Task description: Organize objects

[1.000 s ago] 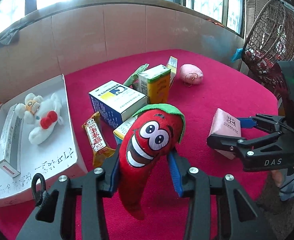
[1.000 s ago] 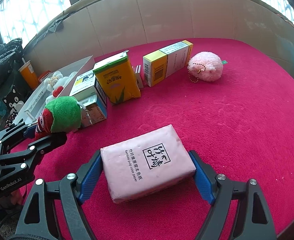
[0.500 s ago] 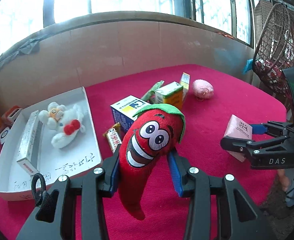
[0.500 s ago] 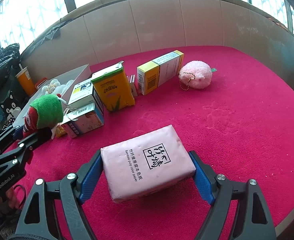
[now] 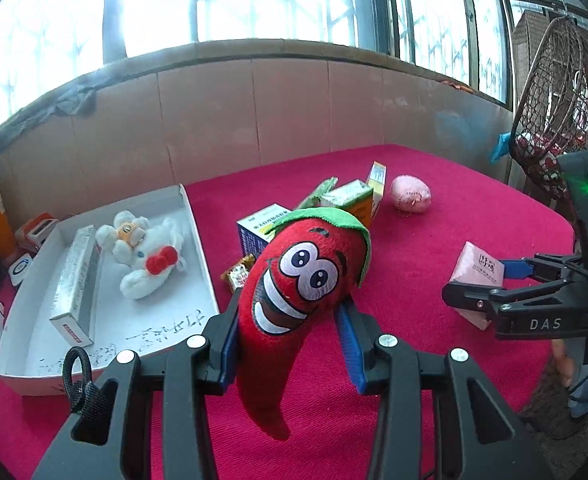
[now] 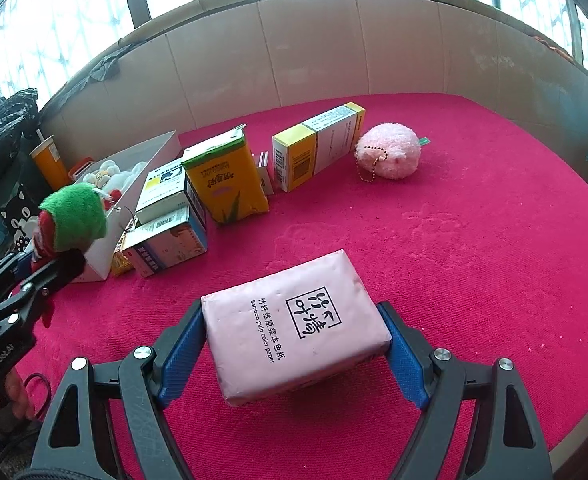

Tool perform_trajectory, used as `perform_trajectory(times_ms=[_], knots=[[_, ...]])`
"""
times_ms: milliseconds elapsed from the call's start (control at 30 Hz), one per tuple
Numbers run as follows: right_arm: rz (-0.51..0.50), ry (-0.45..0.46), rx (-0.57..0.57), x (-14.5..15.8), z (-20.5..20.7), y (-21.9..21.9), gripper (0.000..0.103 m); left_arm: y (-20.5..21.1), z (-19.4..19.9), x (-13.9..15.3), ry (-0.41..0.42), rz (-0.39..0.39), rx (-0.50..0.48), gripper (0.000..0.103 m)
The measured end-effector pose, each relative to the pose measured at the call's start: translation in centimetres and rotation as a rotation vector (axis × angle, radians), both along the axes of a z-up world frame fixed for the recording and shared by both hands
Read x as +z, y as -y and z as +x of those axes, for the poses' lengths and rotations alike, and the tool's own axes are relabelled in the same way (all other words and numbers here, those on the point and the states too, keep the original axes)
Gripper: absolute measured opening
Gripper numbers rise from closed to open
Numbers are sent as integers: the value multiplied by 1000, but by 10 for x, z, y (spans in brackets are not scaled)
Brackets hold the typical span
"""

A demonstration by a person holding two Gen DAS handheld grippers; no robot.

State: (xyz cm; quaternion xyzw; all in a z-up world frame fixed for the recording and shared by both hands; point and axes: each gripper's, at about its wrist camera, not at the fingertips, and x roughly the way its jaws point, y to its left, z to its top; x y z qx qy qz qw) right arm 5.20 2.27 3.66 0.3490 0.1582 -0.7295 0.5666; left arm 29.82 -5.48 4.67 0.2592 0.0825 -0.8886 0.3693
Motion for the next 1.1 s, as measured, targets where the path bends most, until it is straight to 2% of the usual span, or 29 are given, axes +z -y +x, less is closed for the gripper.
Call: perform_trajectory(times_ms=[1100], knots=[[-17,-11,5,11,5,1,87,3,28,9,-85,23,66,42]])
